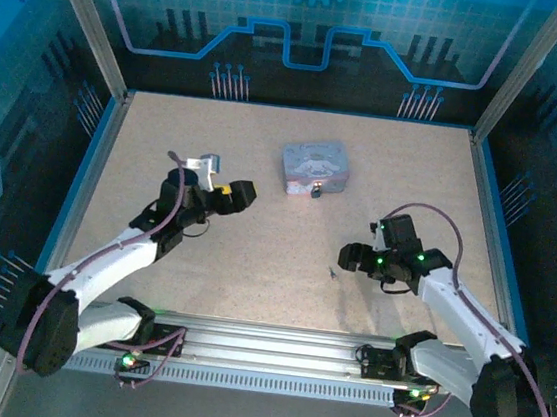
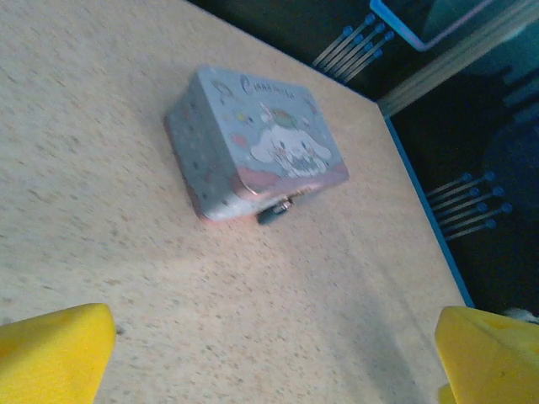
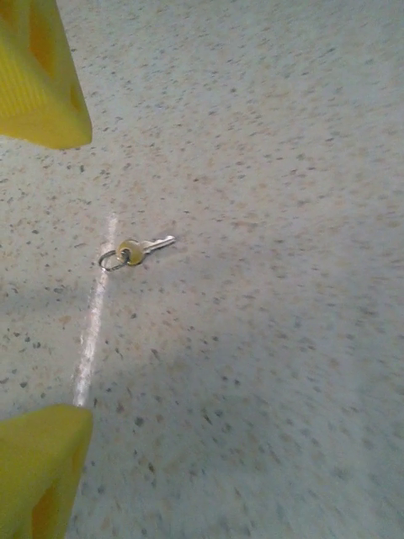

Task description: Unlock the padlock with the key

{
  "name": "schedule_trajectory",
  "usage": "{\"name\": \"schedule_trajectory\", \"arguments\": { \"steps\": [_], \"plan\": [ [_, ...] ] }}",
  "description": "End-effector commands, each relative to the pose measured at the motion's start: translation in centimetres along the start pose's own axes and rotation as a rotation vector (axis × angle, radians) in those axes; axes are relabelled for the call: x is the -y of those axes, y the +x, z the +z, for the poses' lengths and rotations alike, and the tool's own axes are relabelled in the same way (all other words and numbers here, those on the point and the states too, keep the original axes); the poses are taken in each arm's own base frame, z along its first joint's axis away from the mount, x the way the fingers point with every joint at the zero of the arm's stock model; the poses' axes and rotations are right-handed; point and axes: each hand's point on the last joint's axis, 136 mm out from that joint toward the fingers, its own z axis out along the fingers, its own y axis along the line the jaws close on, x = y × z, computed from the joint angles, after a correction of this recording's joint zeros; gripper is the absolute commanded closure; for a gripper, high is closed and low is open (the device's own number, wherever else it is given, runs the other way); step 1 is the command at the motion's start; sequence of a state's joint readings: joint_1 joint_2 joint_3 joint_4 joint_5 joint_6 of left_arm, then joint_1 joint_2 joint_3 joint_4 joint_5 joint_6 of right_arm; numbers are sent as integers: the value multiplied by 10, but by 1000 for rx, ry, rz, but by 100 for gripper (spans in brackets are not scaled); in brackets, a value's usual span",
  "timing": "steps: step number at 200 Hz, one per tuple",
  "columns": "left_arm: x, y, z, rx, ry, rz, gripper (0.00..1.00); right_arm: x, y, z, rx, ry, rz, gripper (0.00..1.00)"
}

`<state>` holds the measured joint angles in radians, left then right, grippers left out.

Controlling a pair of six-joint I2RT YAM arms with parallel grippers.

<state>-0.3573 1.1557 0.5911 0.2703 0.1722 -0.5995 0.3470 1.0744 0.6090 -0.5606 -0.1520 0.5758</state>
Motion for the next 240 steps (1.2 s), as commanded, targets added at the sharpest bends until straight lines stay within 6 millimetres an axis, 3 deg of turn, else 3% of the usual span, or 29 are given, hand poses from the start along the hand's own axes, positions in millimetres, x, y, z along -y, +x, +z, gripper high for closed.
{"name": "schedule_trajectory", "arguments": {
  "steps": [1,85,240],
  "plan": [
    [18,4,11,-18,86,-48,1,-12,16,11,-122,-51,20,28],
    [21,15,27,-51,107,-68,1,-14,16,38,-207,-22,12,45],
    [15,15,24,-48,66,-59,1,-20,26,58,-296,3,-15,64]
  ]
}}
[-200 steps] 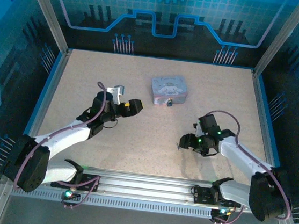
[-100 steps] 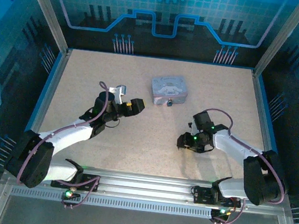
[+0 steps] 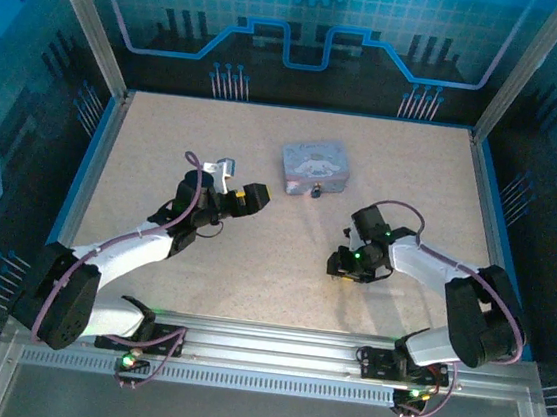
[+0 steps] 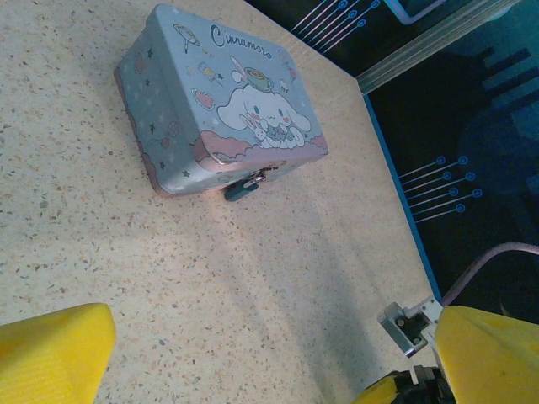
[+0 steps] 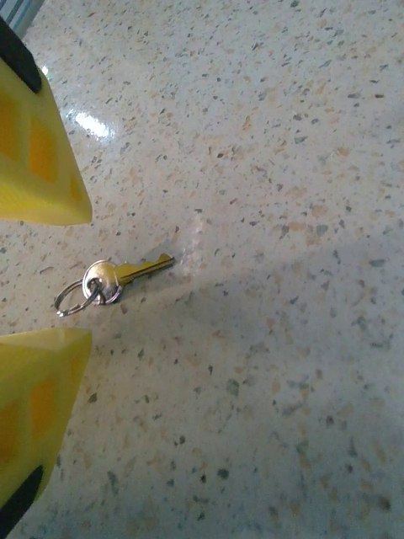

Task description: Unlock the padlock with the key

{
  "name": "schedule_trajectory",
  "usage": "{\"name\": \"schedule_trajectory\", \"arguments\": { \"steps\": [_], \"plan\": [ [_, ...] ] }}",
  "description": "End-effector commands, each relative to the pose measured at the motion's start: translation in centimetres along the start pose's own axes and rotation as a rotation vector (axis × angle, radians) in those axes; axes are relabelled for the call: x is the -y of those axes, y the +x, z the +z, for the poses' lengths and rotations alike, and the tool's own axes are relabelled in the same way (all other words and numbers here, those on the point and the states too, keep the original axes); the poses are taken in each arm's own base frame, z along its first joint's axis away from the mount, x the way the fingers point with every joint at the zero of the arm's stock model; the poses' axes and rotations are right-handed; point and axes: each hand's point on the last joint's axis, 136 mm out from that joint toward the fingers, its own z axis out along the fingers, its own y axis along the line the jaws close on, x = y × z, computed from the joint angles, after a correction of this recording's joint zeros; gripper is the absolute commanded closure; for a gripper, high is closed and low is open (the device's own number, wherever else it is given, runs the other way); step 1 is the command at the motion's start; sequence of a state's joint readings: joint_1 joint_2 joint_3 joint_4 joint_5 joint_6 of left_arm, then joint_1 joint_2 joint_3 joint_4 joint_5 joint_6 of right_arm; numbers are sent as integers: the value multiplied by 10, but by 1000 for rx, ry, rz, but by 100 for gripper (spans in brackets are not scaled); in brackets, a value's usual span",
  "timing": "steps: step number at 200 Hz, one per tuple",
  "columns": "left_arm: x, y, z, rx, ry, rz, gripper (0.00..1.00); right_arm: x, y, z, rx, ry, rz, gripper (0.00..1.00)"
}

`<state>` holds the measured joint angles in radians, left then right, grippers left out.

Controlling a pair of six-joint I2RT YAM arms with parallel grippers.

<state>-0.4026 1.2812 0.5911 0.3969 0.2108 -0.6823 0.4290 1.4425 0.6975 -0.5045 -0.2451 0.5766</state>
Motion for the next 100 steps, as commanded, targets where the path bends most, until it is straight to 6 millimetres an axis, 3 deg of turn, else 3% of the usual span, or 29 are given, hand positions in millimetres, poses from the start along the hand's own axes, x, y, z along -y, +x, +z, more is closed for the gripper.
{"name": "schedule_trajectory", "arguments": {
  "steps": [1,100],
  "plan": [
    [7,-4,-1,7,8,7,1,-6,3,2,-33,-5,-9,65],
    [9,-5,-5,11,3,17,1,3,8,12,-78,67,0,74]
  ]
}}
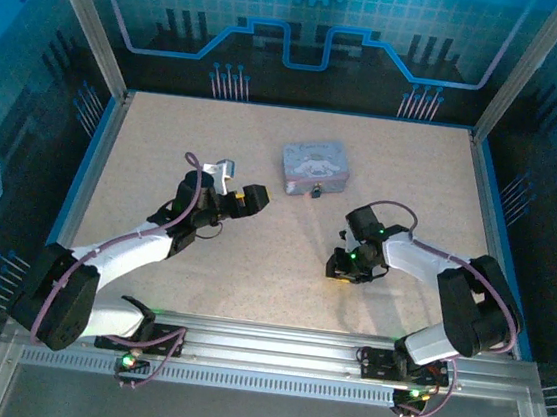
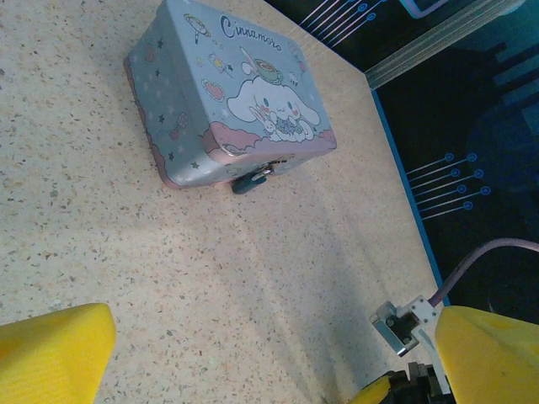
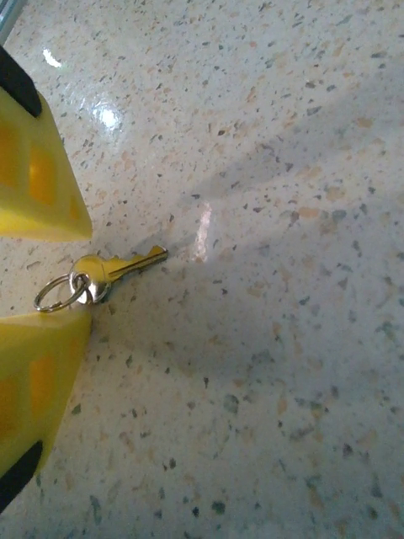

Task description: Unlock the padlock with the key

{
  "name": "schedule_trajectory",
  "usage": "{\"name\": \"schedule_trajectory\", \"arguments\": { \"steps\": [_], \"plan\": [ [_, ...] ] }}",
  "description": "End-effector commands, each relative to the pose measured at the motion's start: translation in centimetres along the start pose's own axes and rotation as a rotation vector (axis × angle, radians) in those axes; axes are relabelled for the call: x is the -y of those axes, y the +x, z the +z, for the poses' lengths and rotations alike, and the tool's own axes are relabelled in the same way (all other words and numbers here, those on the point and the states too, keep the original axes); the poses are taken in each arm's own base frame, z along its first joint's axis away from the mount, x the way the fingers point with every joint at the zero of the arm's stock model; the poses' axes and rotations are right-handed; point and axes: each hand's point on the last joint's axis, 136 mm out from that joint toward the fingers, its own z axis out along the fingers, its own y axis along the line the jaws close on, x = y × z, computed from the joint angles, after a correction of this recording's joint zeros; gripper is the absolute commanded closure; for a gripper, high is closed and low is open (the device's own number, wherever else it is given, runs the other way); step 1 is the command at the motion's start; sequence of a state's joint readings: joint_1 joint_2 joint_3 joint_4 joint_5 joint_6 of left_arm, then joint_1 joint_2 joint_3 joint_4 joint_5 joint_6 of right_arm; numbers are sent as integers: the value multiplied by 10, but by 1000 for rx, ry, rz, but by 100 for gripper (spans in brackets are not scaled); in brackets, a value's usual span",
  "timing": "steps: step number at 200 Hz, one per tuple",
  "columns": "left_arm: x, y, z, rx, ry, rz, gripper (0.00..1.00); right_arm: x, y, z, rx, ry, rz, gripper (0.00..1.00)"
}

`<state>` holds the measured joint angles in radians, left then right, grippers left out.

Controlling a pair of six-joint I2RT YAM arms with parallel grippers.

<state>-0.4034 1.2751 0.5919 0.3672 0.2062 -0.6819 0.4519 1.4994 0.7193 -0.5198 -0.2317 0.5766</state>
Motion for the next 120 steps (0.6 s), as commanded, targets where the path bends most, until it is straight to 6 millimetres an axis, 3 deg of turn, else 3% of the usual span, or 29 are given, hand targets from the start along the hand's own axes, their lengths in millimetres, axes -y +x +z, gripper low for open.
{"name": "schedule_trajectory", "arguments": {
  "steps": [1,63,120],
  "plan": [
    [13,-9,-5,26,23,23,1,1,4,3,-36,32,5,74],
    [13,-10,-7,29,13,36,1,3,3,7,-31,49,12,85],
    [19,-18,-9,47,21,36,1,-7,-12,-11,72,16,-33,100]
  ]
}}
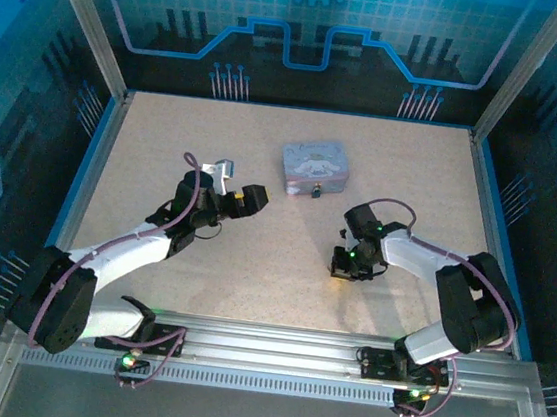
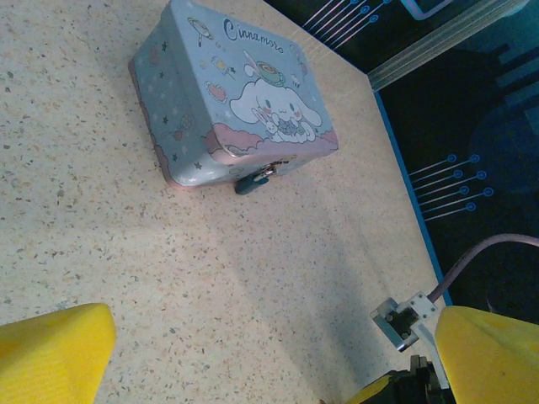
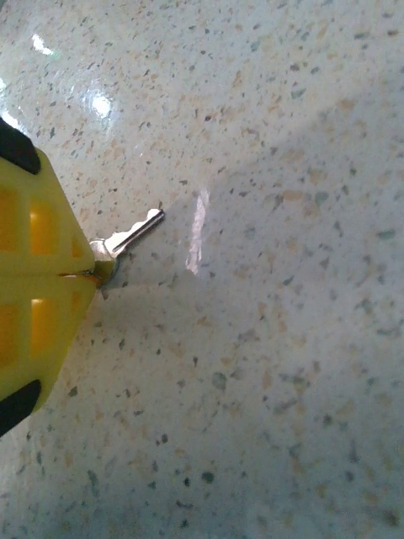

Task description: Unlock the padlock with the key

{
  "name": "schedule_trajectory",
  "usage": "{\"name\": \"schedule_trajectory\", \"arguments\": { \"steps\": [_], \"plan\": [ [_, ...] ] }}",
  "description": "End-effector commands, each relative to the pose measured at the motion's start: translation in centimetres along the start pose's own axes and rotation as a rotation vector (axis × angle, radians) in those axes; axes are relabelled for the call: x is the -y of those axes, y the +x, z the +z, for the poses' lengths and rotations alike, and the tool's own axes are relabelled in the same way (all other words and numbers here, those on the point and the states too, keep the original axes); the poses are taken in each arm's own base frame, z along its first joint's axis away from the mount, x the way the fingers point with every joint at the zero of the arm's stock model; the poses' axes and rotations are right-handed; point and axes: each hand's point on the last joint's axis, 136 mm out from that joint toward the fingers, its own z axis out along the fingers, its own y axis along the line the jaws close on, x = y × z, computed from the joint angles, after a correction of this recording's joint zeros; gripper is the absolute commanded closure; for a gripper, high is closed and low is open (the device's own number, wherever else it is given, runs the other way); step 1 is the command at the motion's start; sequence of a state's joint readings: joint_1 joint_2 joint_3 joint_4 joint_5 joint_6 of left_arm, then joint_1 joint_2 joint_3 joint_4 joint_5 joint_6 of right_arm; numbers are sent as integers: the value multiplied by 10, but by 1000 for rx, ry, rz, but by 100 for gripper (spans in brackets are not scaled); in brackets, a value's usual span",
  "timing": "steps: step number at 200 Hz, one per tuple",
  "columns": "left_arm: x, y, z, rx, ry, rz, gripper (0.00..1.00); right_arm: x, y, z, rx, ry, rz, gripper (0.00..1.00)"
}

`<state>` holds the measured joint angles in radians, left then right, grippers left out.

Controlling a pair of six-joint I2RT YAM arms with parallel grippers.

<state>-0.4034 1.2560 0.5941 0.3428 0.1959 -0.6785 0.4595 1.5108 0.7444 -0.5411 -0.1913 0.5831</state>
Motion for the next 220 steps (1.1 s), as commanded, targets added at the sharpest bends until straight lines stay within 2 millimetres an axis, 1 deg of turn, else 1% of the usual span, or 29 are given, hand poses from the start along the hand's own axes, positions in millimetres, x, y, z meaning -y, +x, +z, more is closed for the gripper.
{"name": "schedule_trajectory", "arguments": {
  "steps": [1,28,66,81,105,123,139,156,169,189,220],
  "plan": [
    [19,-17,-5,43,31,33,1,-10,-7,-10,65,-26,-35,100],
    [29,-23,-6,46,57,27,1,-23,-20,-25,158,-83,-52,100],
    [49,-31,-7,29,111,11,1,-52,-43,-54,314,-217,-60,100],
    [58,-35,-6,21,143,-9,1,-64,-55,-71,393,-276,-56,100],
    [72,-38,-3,-1,194,-46,1,-86,-75,-104,538,-394,-43,100],
    [80,-39,0,-10,212,-52,1,-103,-86,-129,627,-480,-43,100],
    [88,-39,2,-17,227,-43,2,-117,-90,-147,674,-526,-68,100],
    [97,-37,5,-28,254,-41,2,-129,-93,-161,704,-548,-94,100],
    [104,-35,7,-38,271,-39,4,-138,-93,-169,720,-556,-113,100],
    [114,-30,13,-60,297,-38,8,-151,-92,-177,738,-562,-145,100],
    [121,-21,24,-95,324,-52,17,-167,-88,-174,726,-561,-186,100]
  ]
}}
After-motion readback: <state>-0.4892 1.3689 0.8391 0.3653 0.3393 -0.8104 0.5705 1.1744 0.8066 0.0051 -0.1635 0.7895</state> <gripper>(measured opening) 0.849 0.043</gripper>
